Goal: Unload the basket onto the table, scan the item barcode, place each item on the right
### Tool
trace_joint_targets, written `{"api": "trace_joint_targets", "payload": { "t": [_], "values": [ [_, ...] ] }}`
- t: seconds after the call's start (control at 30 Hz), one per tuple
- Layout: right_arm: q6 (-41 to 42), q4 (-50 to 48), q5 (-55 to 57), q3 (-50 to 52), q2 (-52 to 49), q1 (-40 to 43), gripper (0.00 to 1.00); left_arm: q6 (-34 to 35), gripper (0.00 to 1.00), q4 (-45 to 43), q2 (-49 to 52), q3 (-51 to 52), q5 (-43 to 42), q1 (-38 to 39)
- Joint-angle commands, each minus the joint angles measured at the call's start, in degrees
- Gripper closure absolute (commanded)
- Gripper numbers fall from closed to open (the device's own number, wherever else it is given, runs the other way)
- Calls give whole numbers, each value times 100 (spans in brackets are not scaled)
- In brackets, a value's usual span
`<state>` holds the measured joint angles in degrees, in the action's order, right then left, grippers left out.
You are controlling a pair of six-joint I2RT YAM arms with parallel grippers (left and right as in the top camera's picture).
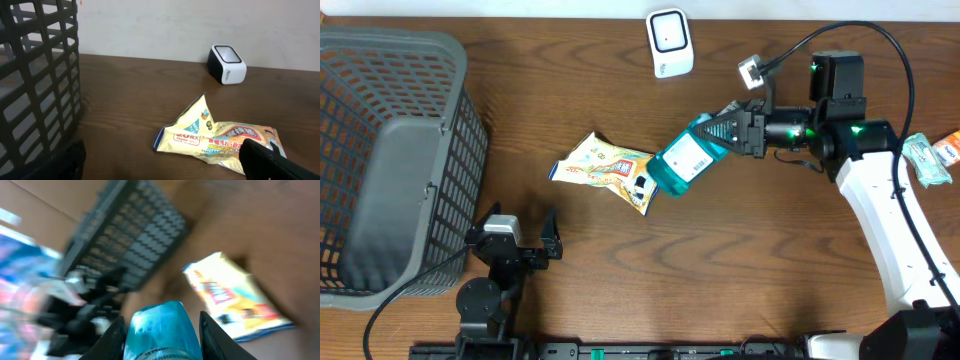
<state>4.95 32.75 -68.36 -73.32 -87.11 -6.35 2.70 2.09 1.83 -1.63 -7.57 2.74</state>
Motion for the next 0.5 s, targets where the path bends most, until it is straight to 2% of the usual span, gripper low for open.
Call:
{"api": "trace_joint_targets", "payload": {
  "t": [0.0,0.1,0.47],
  "values": [
    [984,-15,-1158,-83,59,-46,99,-76,2,109,-4,140,-57,20],
    [1364,-15,-1176,-81,59,-46,97,-76,2,107,-4,140,-57,20],
    [1388,-15,-1174,-81,59,-46,99,-76,2,107,-4,140,-57,20]
  ]
}}
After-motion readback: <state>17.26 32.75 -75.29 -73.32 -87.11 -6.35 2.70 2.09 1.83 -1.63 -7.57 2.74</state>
